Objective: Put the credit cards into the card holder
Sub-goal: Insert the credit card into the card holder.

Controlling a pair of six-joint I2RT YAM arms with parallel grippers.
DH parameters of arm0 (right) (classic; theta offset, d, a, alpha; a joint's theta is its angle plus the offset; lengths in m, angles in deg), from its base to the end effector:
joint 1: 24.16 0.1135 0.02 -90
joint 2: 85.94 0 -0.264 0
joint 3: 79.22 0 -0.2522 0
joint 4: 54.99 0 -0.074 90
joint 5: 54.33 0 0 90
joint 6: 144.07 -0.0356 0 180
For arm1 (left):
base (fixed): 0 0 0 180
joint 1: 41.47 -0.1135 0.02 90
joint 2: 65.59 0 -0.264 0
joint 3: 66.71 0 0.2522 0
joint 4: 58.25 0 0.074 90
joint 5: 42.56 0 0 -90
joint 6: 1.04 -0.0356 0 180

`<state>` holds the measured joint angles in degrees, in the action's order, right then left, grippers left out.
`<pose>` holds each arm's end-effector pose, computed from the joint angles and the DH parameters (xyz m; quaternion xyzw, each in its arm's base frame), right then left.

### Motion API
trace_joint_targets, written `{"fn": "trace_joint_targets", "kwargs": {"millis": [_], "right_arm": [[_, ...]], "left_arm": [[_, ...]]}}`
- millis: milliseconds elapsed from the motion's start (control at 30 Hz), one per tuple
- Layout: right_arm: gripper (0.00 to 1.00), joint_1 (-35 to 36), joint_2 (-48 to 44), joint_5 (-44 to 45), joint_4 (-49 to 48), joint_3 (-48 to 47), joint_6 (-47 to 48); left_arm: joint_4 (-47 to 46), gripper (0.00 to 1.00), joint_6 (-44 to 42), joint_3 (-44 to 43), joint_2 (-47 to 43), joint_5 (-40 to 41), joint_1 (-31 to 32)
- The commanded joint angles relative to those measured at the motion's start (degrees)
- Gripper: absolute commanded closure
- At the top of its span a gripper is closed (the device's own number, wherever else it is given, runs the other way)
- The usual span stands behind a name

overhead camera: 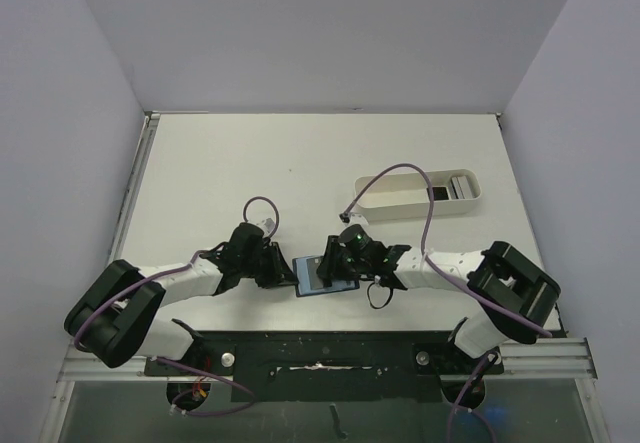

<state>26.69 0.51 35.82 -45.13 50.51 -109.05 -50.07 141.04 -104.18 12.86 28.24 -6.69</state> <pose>0.1789 0.2196 0.1492 0.0339 0.9267 0.2978 0.2267 0.1805 -0.1396 0.1253 -0.0814 0.9223 -0.3500 0.1424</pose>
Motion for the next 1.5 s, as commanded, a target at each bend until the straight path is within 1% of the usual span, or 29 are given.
{"fn": "trace_joint_targets", "kwargs": {"millis": [0,167,300,467,600,667,867,1000,1167,1300,1467], "right_arm": [[0.62,0.94,-0.24,3.40,5.65,-2.94,2.34],[0.59,0.94,-2.21,3.80,5.65,-2.27,2.51],[0.60,1.24,-0.34,0.64,1.06,-2.01,3.02],[0.63,1.75,1.80,-1.98,-0.09,-4.33,4.95],[0.64,1.61,2.09,-3.94,-1.02,-4.47,4.98],[0.62,1.54,1.29,-2.72,0.31,-4.45,4.61],[0.56,0.47,-3.45,3.73,10.31,-4.53,2.96],[0.55,0.39,-6.84,6.24,13.44,-3.88,2.67],[0.58,0.39,-9.86,8.17,16.04,-4.18,2.55],[0.58,-0.45,-9.46,9.78,18.00,-4.68,3.58],[0.60,-0.83,-6.67,11.83,19.65,-4.83,3.94]], "left_arm": [[-1.62,0.86,-0.47,-0.48,0.73,-0.23,0.20],[-2.02,0.86,-0.33,-0.40,1.20,-0.47,0.20],[-2.54,0.86,-0.21,-0.44,1.34,-0.57,0.20],[-2.27,0.87,-0.57,-1.02,1.92,-0.65,0.20],[-2.24,0.87,-0.89,-1.76,2.06,-0.66,0.13],[-1.45,0.87,-1.33,-2.43,2.22,-0.66,-0.05],[0.33,0.87,-2.08,-3.54,1.34,-0.09,-0.72],[1.67,0.86,-2.46,-4.22,0.69,0.30,-0.82],[2.48,0.84,-1.93,-6.23,-1.02,0.05,-0.63],[-0.45,0.82,-0.88,-7.89,-0.66,-2.75,0.39],[-6.63,0.82,1.08,-9.94,3.45,-7.18,2.64]]}}
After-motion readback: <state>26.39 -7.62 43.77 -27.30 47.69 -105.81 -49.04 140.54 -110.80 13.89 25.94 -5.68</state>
